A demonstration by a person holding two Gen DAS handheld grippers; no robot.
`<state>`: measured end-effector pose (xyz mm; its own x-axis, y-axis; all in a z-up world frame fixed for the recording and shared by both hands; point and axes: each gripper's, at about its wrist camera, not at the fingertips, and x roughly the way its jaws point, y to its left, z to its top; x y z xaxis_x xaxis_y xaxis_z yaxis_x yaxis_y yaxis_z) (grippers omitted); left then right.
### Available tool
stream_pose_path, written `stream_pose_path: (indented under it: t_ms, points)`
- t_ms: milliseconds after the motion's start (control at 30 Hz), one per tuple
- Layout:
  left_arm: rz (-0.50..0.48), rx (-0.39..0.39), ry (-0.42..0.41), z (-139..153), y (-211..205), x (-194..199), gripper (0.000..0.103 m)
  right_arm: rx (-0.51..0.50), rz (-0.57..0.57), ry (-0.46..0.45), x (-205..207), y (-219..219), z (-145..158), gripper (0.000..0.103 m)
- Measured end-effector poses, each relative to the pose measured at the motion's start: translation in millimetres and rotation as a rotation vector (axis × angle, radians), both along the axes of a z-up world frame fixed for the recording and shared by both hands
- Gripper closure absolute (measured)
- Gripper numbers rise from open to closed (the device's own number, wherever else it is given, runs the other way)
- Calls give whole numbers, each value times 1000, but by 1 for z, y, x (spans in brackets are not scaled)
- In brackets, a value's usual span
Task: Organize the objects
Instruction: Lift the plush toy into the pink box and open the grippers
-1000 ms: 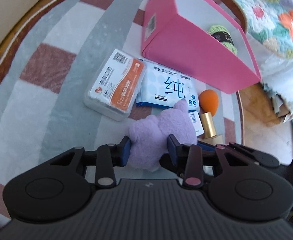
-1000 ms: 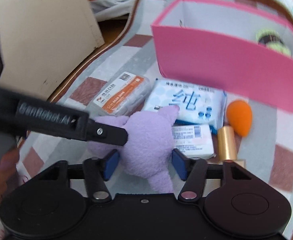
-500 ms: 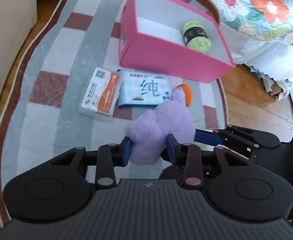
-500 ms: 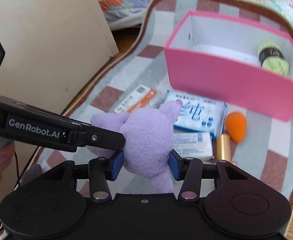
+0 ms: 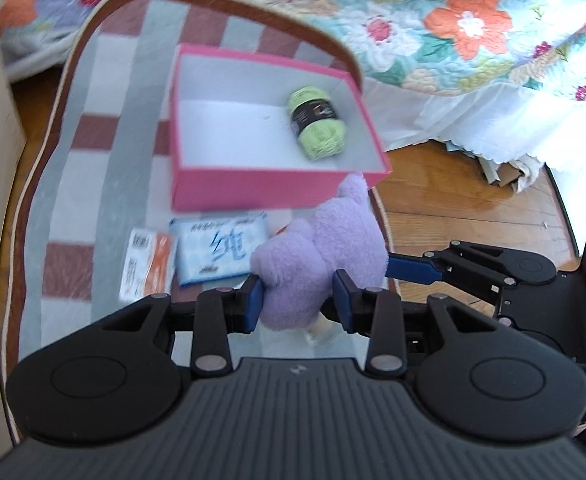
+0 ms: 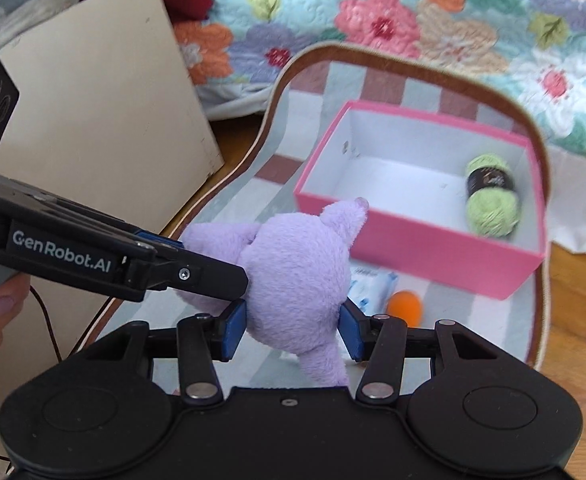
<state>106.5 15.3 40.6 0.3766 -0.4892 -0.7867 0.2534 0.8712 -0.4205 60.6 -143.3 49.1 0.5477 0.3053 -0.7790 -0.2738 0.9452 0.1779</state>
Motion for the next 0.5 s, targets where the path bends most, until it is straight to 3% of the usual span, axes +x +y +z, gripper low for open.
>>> stream_pose_path:
  t_ms: [233, 500]
  points:
    - [-13, 21, -35, 29, -35, 39, 67, -24, -69, -54, 22, -26, 23, 47]
    - [1, 83, -93, 26, -74, 117, 67, 42, -142, -95, 80, -58, 20, 47]
